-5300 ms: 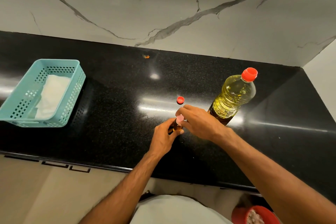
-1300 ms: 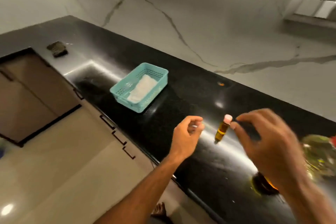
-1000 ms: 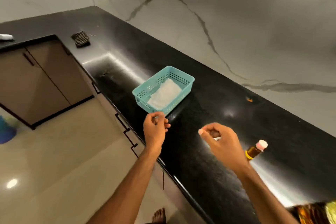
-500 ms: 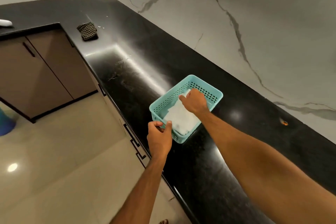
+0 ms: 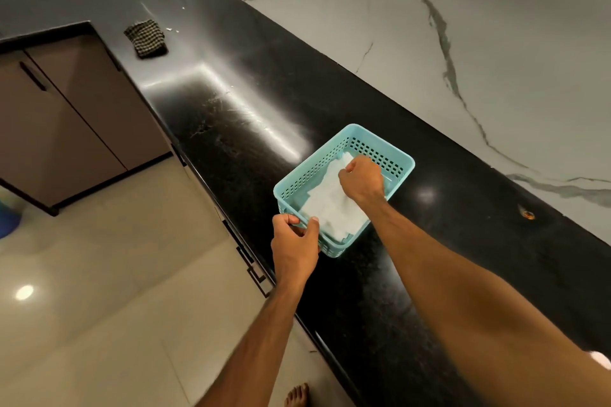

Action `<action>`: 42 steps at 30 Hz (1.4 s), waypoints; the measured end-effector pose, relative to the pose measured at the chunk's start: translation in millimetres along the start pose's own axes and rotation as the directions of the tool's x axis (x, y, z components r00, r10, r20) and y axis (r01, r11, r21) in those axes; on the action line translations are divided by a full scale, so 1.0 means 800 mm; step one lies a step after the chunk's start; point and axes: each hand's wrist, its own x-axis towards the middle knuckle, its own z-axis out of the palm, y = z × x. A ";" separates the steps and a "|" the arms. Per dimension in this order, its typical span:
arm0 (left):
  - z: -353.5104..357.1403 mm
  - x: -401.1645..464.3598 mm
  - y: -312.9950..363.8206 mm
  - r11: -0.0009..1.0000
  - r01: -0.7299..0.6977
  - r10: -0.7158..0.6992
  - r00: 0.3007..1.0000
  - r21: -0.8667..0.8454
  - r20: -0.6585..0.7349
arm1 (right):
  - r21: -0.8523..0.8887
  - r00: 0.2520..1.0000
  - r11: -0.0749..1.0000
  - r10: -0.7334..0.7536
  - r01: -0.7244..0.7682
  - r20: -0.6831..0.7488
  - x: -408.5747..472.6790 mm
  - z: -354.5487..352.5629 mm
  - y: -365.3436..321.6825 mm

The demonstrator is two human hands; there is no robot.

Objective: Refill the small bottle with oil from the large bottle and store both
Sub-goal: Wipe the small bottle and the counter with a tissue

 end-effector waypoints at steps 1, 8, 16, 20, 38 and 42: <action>0.001 0.000 0.000 1.000 0.001 -0.001 1.000 -0.003 0.000 | 0.096 0.999 0.994 0.048 -0.047 -0.013 0.000 -0.003 0.001; 0.003 -0.003 0.002 0.999 0.021 -0.021 1.000 -0.033 0.011 | 0.839 0.900 0.453 0.426 -0.301 0.092 -0.014 -0.031 -0.006; 0.000 -0.004 -0.001 0.998 0.033 -0.030 0.999 -0.057 0.036 | 0.884 0.921 -0.289 0.023 -0.366 0.389 -0.060 -0.075 0.005; -0.003 -0.015 -0.003 0.998 0.006 -0.006 1.000 -0.061 -0.005 | 0.892 0.935 -0.314 0.030 -0.326 0.352 -0.090 -0.088 0.023; 0.183 -0.206 0.035 0.553 -0.833 0.607 0.376 -0.032 0.700 | 0.891 0.788 -0.311 0.428 -0.331 0.442 -0.423 -0.163 0.271; 0.245 -0.258 0.032 0.190 -0.981 0.365 0.102 0.033 0.925 | 0.945 0.629 -0.265 0.705 -0.193 0.326 -0.469 -0.174 0.331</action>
